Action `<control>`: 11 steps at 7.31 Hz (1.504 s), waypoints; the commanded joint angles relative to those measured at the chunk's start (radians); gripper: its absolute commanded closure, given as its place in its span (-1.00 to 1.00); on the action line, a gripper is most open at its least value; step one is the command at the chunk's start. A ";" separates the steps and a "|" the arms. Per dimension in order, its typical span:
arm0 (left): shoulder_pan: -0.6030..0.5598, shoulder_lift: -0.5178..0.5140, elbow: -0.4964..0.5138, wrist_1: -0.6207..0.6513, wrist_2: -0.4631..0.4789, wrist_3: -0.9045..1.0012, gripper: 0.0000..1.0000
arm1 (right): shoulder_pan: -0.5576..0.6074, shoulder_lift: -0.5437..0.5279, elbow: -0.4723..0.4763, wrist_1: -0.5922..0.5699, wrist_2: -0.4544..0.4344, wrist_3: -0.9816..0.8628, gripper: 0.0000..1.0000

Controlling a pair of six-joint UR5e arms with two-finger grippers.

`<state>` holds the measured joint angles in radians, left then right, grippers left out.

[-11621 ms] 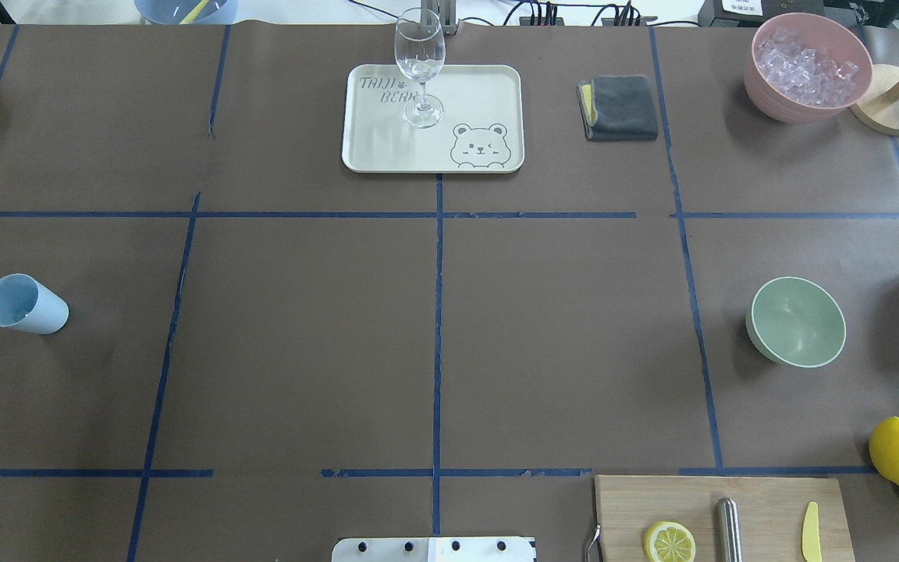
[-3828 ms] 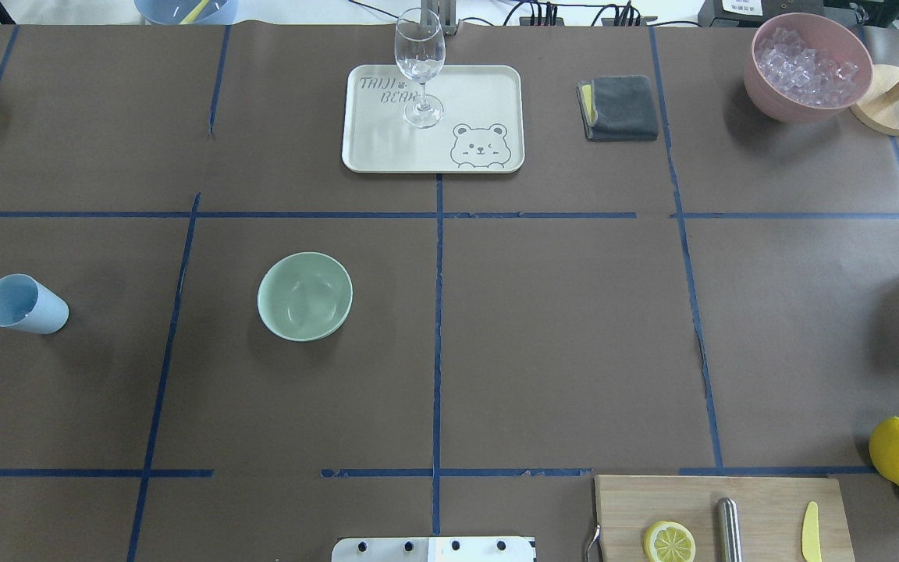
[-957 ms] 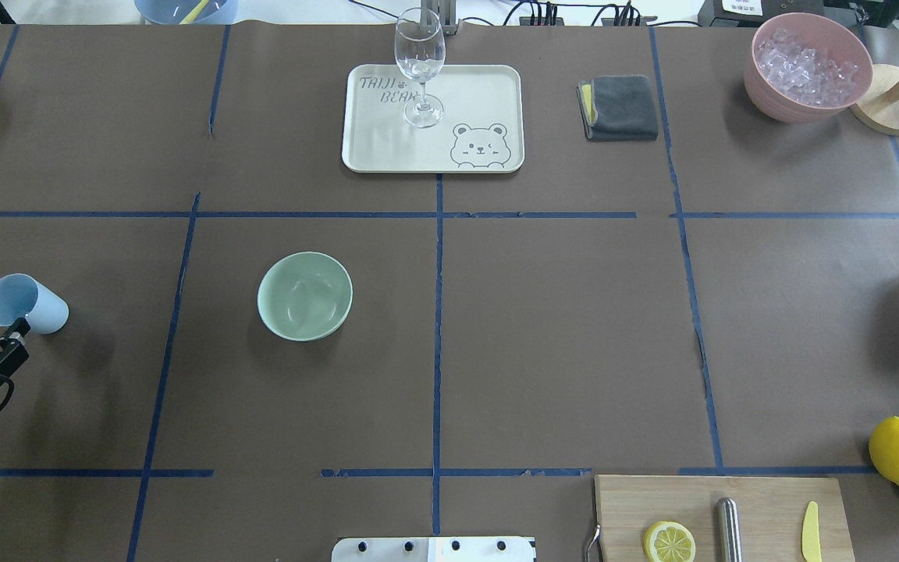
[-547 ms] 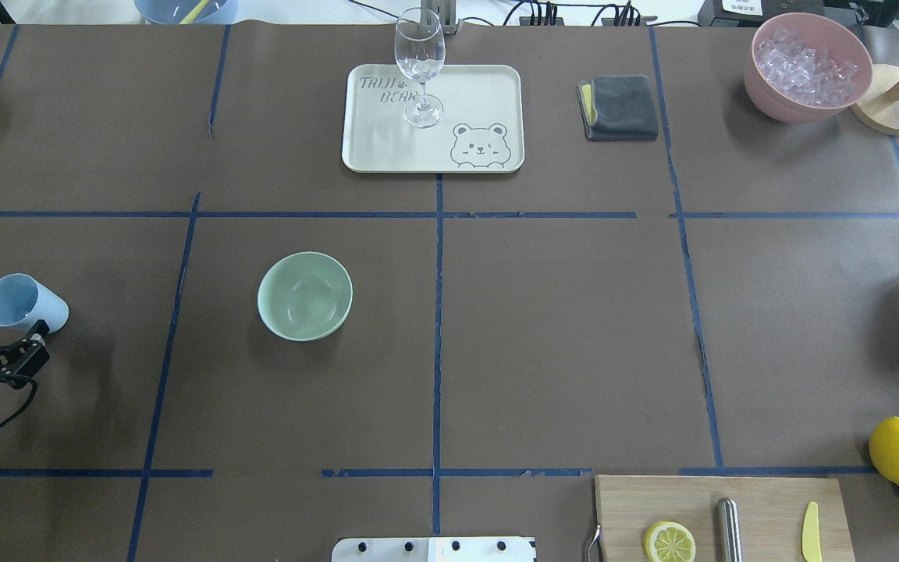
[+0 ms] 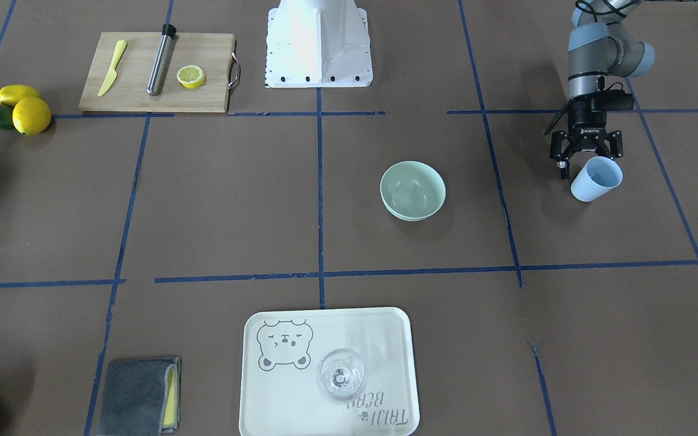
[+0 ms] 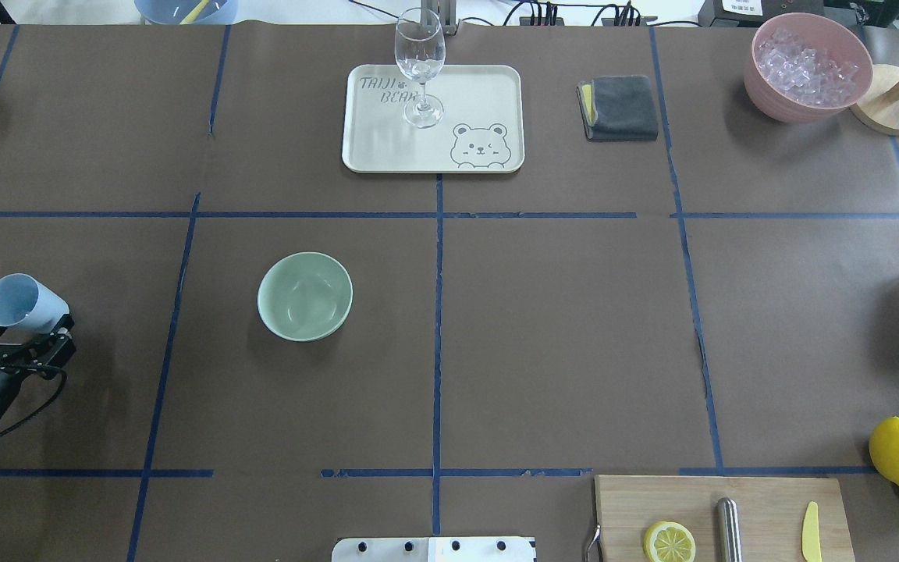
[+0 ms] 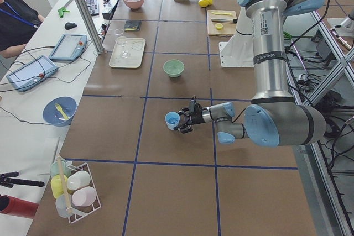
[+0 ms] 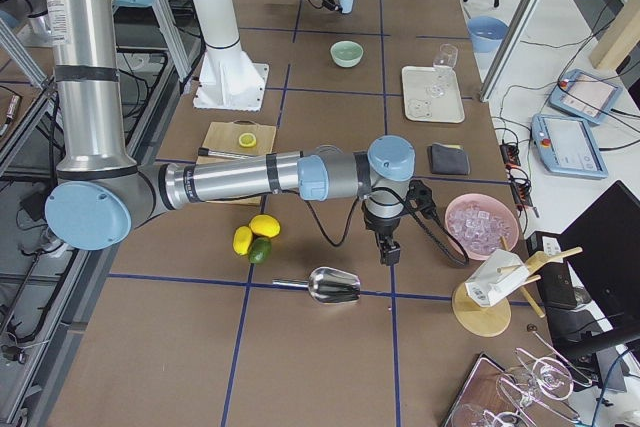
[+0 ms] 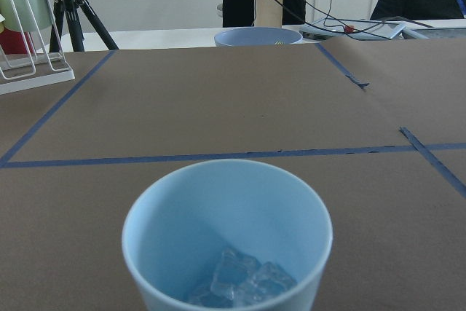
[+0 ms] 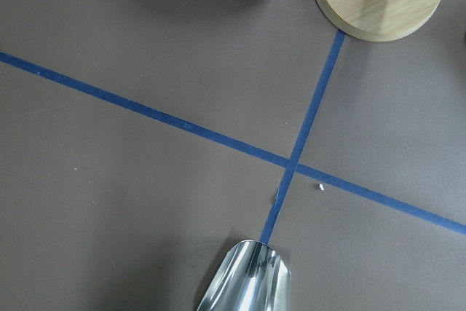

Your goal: Pour ice into bowl

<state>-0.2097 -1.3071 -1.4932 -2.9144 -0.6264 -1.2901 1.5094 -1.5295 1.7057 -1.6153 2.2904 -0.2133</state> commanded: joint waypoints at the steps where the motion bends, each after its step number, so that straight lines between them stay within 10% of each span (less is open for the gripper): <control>1: -0.055 -0.004 0.017 0.001 -0.006 0.000 -1.00 | 0.000 0.003 0.000 0.000 0.001 0.000 -1.00; 8: -0.070 -0.061 0.060 0.009 -0.009 0.000 -0.96 | 0.002 0.014 -0.005 0.000 -0.003 0.005 -1.00; 9: -0.071 -0.063 0.062 0.009 -0.009 0.000 -0.68 | 0.002 0.015 -0.005 0.000 -0.003 0.006 -1.00; 11: -0.071 -0.069 0.067 0.000 -0.009 0.002 0.87 | 0.002 0.015 -0.005 0.000 -0.003 0.006 -1.00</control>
<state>-0.2805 -1.3729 -1.4280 -2.9099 -0.6338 -1.2909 1.5109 -1.5144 1.7013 -1.6153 2.2873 -0.2074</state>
